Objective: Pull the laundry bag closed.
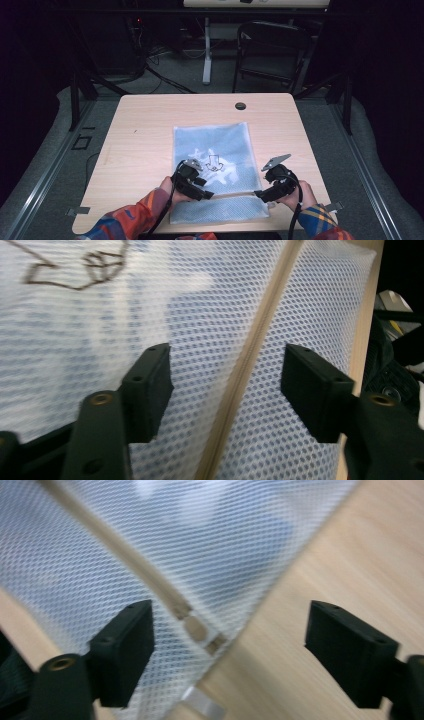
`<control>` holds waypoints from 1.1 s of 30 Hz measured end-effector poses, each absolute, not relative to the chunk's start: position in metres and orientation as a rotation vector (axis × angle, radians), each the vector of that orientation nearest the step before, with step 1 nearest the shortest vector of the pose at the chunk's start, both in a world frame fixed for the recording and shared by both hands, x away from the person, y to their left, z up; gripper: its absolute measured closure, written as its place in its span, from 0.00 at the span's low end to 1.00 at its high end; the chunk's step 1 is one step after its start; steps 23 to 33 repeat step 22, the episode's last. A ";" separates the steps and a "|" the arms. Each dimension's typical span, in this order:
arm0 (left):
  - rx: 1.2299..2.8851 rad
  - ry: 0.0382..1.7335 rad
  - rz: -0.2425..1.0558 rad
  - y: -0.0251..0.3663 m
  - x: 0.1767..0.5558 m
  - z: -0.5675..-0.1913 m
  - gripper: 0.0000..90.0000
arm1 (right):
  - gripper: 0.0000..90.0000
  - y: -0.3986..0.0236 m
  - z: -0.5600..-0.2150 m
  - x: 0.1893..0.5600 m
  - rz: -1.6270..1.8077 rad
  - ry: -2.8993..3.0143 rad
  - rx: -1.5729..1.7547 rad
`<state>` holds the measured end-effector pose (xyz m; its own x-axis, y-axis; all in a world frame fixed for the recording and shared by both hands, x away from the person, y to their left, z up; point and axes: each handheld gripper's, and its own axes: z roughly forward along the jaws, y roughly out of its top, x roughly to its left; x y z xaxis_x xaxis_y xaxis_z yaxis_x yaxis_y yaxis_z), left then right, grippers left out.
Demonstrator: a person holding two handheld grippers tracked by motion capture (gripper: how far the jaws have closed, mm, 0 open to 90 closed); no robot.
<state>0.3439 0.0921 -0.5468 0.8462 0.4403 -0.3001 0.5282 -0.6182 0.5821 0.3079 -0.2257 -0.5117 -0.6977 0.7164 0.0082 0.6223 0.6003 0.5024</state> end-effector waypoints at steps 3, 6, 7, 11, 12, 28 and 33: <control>2.320 0.735 -0.108 0.107 0.346 -0.539 0.29 | 0.14 -0.238 -0.509 0.311 0.714 2.570 1.184; 2.306 0.786 -0.050 0.123 0.349 -0.532 0.23 | 0.08 -0.248 -0.509 0.314 0.709 2.506 1.267; 2.302 0.806 -0.031 0.129 0.351 -0.531 0.21 | 0.06 -0.251 -0.510 0.315 0.705 2.479 1.294; 2.304 0.861 0.024 0.148 0.353 -0.527 0.18 | 0.00 -0.265 -0.510 0.319 0.697 2.402 1.369; 2.306 0.873 0.039 0.152 0.354 -0.528 0.18 | 0.00 -0.267 -0.511 0.319 0.697 2.395 1.382; 2.337 0.936 0.038 0.160 0.363 -0.538 0.16 | 0.00 -0.274 -0.527 0.326 0.624 2.449 1.377; 2.337 0.936 0.038 0.160 0.363 -0.538 0.16 | 0.00 -0.274 -0.527 0.326 0.624 2.449 1.377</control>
